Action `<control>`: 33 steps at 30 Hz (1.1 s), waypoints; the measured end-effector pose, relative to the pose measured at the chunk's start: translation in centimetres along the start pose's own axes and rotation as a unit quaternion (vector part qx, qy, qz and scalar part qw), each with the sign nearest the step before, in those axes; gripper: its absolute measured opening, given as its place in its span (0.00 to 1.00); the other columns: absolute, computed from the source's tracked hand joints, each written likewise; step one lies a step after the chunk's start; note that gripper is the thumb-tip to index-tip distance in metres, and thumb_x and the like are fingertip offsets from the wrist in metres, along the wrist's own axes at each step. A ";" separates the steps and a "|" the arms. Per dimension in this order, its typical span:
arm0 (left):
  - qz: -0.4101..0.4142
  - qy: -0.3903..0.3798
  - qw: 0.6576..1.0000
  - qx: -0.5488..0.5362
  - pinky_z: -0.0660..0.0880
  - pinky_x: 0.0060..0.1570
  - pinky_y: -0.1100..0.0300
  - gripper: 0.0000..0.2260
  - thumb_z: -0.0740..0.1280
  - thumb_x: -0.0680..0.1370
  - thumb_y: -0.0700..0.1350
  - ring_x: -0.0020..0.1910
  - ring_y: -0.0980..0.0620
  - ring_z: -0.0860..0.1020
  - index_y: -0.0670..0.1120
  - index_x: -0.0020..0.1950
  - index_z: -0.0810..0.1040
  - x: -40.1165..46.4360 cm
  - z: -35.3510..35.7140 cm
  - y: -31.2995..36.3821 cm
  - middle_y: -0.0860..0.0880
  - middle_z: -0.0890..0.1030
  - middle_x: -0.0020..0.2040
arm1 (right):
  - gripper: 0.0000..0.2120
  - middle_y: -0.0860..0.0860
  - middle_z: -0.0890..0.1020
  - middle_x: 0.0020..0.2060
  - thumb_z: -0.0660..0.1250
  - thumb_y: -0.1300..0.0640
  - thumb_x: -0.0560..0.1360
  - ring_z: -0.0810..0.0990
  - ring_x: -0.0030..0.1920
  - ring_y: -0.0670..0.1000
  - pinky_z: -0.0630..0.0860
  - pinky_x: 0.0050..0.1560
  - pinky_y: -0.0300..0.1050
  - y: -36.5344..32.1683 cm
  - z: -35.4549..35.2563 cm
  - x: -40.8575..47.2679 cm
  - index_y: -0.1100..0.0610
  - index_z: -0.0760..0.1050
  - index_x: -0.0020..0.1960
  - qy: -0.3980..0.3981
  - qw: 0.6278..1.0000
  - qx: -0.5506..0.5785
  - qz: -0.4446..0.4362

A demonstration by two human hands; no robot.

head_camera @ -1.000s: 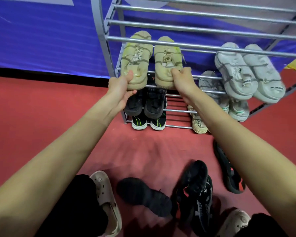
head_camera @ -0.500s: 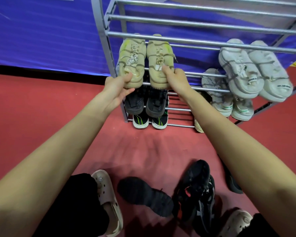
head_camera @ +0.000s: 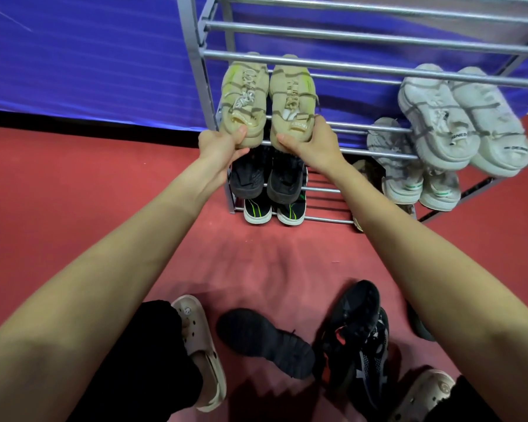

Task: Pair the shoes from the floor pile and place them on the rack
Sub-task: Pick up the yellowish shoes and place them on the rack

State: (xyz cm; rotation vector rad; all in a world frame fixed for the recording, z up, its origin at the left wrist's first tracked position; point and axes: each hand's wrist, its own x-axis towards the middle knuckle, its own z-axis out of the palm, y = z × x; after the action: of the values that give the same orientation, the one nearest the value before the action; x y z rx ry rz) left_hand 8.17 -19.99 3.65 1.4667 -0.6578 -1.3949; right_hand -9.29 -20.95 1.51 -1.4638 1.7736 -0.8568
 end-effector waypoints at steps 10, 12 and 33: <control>-0.001 0.063 0.995 0.076 0.82 0.44 0.58 0.19 0.75 0.71 0.46 0.45 0.46 0.82 0.37 0.53 0.71 -1.2 -0.6 -0.4 0.42 0.78 0.49 | 0.33 0.56 0.78 0.61 0.72 0.42 0.69 0.75 0.62 0.58 0.71 0.62 0.51 -0.5 -1.2 -2.5 0.61 0.66 0.64 -0.027 0.995 -0.082 -0.052; 0.029 0.052 0.981 0.184 0.82 0.44 0.54 0.17 0.73 0.71 0.52 0.46 0.45 0.82 0.41 0.48 0.75 -1.7 -1.4 -1.0 0.44 0.79 0.43 | 0.31 0.59 0.75 0.62 0.70 0.47 0.72 0.72 0.64 0.60 0.66 0.65 0.50 -0.2 -2.1 -4.7 0.62 0.65 0.68 -0.007 0.981 -0.145 -0.125; 0.089 -0.249 0.806 0.530 0.74 0.51 0.59 0.09 0.62 0.75 0.35 0.49 0.44 0.81 0.38 0.52 0.78 -13.5 -0.2 -24.2 0.40 0.83 0.48 | 0.20 0.65 0.72 0.59 0.64 0.63 0.73 0.72 0.60 0.65 0.68 0.64 0.54 24.3 -2.3 -26.5 0.66 0.68 0.64 -0.057 0.971 -0.181 0.145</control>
State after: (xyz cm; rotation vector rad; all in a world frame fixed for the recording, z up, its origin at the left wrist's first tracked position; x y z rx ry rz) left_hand 0.16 1.26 -12.24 1.7482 -2.1133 -1.2916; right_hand -20.67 9.11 -14.91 -1.3899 2.0639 -0.3042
